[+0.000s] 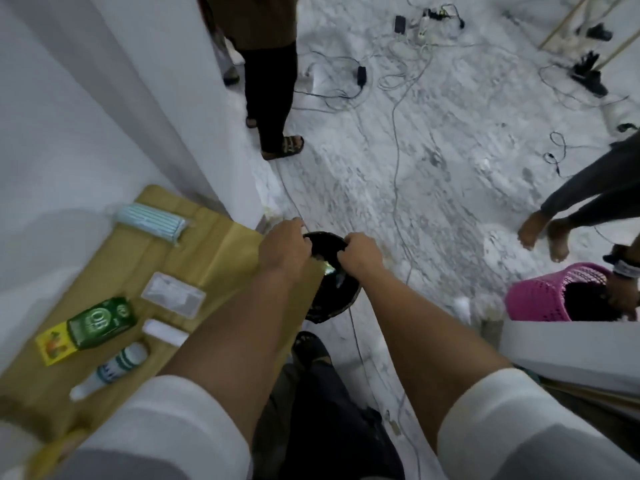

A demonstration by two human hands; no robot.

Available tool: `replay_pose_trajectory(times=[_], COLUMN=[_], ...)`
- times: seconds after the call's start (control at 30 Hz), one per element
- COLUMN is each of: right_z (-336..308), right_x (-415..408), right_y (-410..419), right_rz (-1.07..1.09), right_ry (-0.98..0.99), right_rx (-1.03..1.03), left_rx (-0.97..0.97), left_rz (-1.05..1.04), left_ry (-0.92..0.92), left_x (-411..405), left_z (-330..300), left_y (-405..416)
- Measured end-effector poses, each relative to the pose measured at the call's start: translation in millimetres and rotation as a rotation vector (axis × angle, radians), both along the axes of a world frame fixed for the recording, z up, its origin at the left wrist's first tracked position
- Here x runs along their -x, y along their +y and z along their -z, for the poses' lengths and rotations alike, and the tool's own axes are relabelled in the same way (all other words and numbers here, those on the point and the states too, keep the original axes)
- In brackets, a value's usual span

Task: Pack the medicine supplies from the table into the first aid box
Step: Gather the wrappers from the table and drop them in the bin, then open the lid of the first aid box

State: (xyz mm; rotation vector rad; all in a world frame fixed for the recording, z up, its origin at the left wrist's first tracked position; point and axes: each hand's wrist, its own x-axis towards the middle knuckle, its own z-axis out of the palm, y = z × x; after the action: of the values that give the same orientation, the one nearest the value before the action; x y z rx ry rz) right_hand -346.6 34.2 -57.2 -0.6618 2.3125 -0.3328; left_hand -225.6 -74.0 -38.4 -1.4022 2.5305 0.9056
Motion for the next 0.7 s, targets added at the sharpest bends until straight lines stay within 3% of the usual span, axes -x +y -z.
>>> replay_pose_trajectory(times=[0.3,0.43,0.6,0.7], right_z=[-101,-136,-151,-125], right_x=[-146,-271,-439,-513], right_y=[-70,-94,-88,-85], right_rz=[-0.460,-0.641,-1.036,-1.346], right_ry=[0.096,0.076,-0.111,-0.038], right_rx=[0.248,0.544,0.675,0.593], left_rx=[0.165,0.251,0.404,0.449], left_rz=[-0.385,-0.622,-0.928,-1.040], left_ry=[0.047,0.081,0.066,0.009], left_x=[-201,-333,-502,-583], left_z=[-110,-144,-135,-92], left_y=[-23,-7,55,86])
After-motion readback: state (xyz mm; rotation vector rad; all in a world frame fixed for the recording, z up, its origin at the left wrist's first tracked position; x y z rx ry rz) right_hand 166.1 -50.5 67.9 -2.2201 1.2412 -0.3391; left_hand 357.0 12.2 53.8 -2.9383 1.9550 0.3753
